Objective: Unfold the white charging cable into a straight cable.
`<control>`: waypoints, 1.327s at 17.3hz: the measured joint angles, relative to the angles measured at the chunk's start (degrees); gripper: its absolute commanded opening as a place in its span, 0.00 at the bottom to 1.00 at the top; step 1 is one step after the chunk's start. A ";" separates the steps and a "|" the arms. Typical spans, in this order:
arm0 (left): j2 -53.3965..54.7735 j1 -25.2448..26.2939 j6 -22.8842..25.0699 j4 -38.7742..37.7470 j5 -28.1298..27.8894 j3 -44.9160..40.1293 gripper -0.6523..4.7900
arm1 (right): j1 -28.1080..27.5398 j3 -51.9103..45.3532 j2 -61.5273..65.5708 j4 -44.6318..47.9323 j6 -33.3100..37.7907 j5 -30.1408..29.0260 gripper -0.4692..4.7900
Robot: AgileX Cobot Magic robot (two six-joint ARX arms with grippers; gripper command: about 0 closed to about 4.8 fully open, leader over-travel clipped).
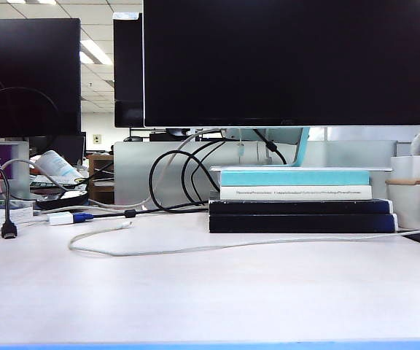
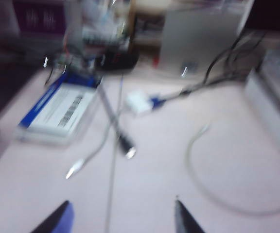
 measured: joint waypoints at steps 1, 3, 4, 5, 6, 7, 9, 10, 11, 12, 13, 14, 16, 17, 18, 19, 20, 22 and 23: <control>-0.81 -0.20 -0.79 1.40 0.15 -0.79 0.63 | -0.31 -0.68 -0.07 -0.11 1.29 0.52 0.18; -4.42 -0.33 -2.67 1.60 -0.04 -3.78 0.62 | -0.15 -6.86 1.01 7.37 9.03 0.39 0.09; -5.44 -0.31 -3.45 2.82 0.37 -6.08 0.62 | -0.20 -12.72 -0.68 11.39 12.04 3.10 0.09; -7.21 -0.33 -3.45 3.63 0.59 -8.31 0.62 | -0.20 -15.82 -0.39 16.70 13.33 4.22 0.09; -8.35 -0.37 -3.45 4.72 0.57 -9.66 0.62 | -0.20 -18.08 -0.52 20.85 13.88 4.96 0.09; -10.27 -0.33 -3.43 4.92 0.59 -10.95 0.61 | -0.17 -20.98 -0.59 26.03 14.19 5.70 0.09; -14.93 -0.42 -1.79 6.84 0.61 -13.40 0.55 | -0.13 -26.58 -0.57 31.01 13.77 8.37 0.09; -14.56 -0.44 -1.33 7.69 0.57 -14.16 0.55 | -0.15 -27.93 -0.59 31.65 12.59 9.62 0.09; -14.56 -0.44 -1.25 7.58 0.59 -14.69 0.43 | -0.15 -29.57 -0.59 32.33 11.47 10.86 0.09; -14.56 -0.44 -0.39 8.07 0.61 -15.17 0.31 | -0.17 -31.61 -0.57 32.15 10.84 11.87 0.09; -14.56 -0.44 0.17 8.17 0.59 -15.52 0.11 | -0.15 -31.87 -0.52 30.45 10.64 12.57 0.09; -14.56 -0.44 1.62 8.02 0.61 -16.09 0.11 | -0.15 -31.87 -0.61 30.14 8.31 13.31 0.09; -14.56 -0.44 3.13 8.66 0.55 -16.13 0.11 | -0.15 -31.87 -0.61 27.98 4.68 14.01 0.09; -14.56 -0.44 3.37 9.99 -0.11 -16.66 0.11 | -0.15 -31.87 -0.59 26.95 3.63 14.80 0.09; -14.60 -0.44 3.39 12.61 -4.04 -19.65 0.11 | -0.15 -31.87 -0.61 25.35 3.23 15.61 0.09; -14.62 -0.42 3.13 12.35 -5.35 -21.24 0.11 | -0.15 -31.87 -0.61 23.82 3.23 15.96 0.09; -14.67 -0.44 3.04 13.27 -5.38 -23.23 0.11 | -0.15 -31.87 -0.59 20.44 3.23 16.04 0.09; -14.67 -0.44 3.02 13.73 -6.82 -23.82 0.11 | -0.15 -31.87 -0.61 20.33 3.23 16.04 0.09; -14.67 -0.44 3.04 13.66 -6.97 -23.82 0.11 | -0.17 -31.87 -0.61 20.48 3.63 14.21 0.09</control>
